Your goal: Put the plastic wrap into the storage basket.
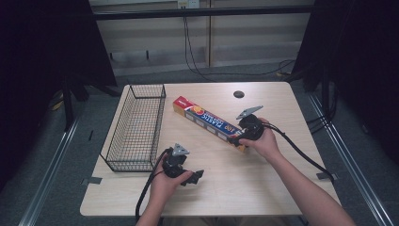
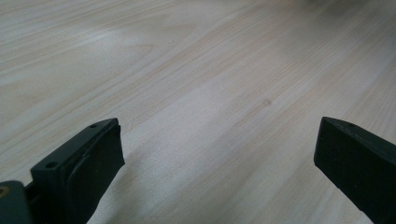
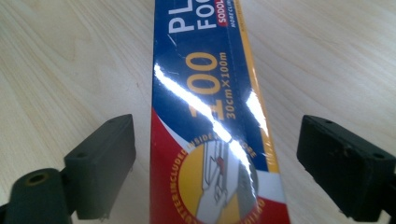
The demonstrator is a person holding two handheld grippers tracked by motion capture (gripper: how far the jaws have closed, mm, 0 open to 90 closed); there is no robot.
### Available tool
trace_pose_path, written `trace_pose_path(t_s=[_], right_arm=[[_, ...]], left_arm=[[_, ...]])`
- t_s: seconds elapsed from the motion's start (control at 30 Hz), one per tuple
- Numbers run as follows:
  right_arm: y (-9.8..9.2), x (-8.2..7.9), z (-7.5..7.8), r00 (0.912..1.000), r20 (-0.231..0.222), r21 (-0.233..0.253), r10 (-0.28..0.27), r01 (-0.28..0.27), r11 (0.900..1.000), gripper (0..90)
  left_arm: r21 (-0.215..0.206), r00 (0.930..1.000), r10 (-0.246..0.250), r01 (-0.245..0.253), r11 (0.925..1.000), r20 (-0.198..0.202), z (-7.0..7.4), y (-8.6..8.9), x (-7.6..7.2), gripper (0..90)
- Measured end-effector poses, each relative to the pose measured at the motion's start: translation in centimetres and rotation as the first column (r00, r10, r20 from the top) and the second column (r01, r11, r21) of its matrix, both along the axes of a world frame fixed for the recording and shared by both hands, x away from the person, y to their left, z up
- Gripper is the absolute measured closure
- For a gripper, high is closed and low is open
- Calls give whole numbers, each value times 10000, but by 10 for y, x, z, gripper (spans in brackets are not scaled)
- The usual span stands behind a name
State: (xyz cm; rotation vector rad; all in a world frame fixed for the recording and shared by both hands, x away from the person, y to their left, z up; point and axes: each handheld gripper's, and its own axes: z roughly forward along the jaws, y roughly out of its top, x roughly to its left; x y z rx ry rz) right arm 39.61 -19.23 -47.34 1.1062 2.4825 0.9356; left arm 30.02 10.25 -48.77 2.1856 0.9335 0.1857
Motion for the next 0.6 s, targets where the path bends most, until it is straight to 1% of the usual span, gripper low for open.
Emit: trace_pose_path(t_s=[0.03, 0.07, 0.1, 0.13, 0.17, 0.2, 0.27, 0.3, 0.33, 0.37, 0.4, 0.43, 0.47, 0.53, 0.57, 0.6], right_arm=[[1, 1, -1, 10000, 3, 71, 43, -43, 10000, 159], [2, 2, -1, 10000, -7, 64, -7, 7, 10000, 177], [2, 4, -2, 10000, 19, 86, -25, 25, 10000, 181], [2, 5, -2, 9999, -16, 48, -169, 169, 9998, 180], [2, 7, -3, 9999, -9, 71, -113, 113, 9999, 190], [2, 9, -3, 9999, -71, 150, -78, 79, 9999, 224], [3, 11, -5, 9992, -378, 241, -117, 126, 9996, 251], [4, 12, -5, 9992, -398, 257, -69, 80, 9996, 295], [4, 12, -5, 9992, -386, 343, 115, -102, 9994, 345], [5, 11, -5, 9989, -414, 325, 201, -188, 9993, 374], [5, 10, -4, 9990, -330, 137, 310, -306, 9994, 380], [7, 8, -3, 9993, -239, 78, 294, -292, 9995, 383], [6, 8, -3, 9989, -272, 49, 372, -371, 9993, 387], [6, 4, 0, 9980, -508, -210, 385, -396, 9990, 393], [5, 3, 0, 9976, -508, -248, 477, -490, 9985, 393], [4, 1, 0, 9971, -546, -305, 521, -539, 9981, 391]], left_arm=[[-27, 9999, -81, 81, 10000, -72, 0, 0, 0, 13], [3, 9999, -9, 9, 10000, -113, -1, -1, 0, 13], [19, 9999, -67, 68, 10000, -75, -2, -1, 0, 13], [-74, 10000, -6, 5, 10000, -58, -3, -2, 0, 13], [42, 9999, -103, 103, 9999, -89, -3, -2, 1, 13], [124, 9999, -71, 73, 9999, -137, -2, -2, 0, 13], [111, 9999, -90, 92, 9999, -138, -3, -2, 0, 13], [143, 9999, -99, 101, 9998, -136, -3, -2, 0, 13], [139, 9998, -105, 107, 9998, -139, -3, -2, 1, 13], [97, 9999, -60, 61, 9999, -135, -4, -3, 0, 13], [143, 9999, -12, 14, 9999, -147, -5, -3, 0, 13], [108, 9999, -7, 9, 9999, -148, -5, -3, 0, 13], [155, 9998, -77, 80, 9998, -188, -5, -3, 0, 13], [235, 9997, -158, 163, 9996, -180, -5, -2, 0, 13], [156, 9999, -28, 30, 9999, -144, -5, -3, -1, 14], [118, 9998, -120, 122, 9999, -157, -4, -3, -1, 14]])
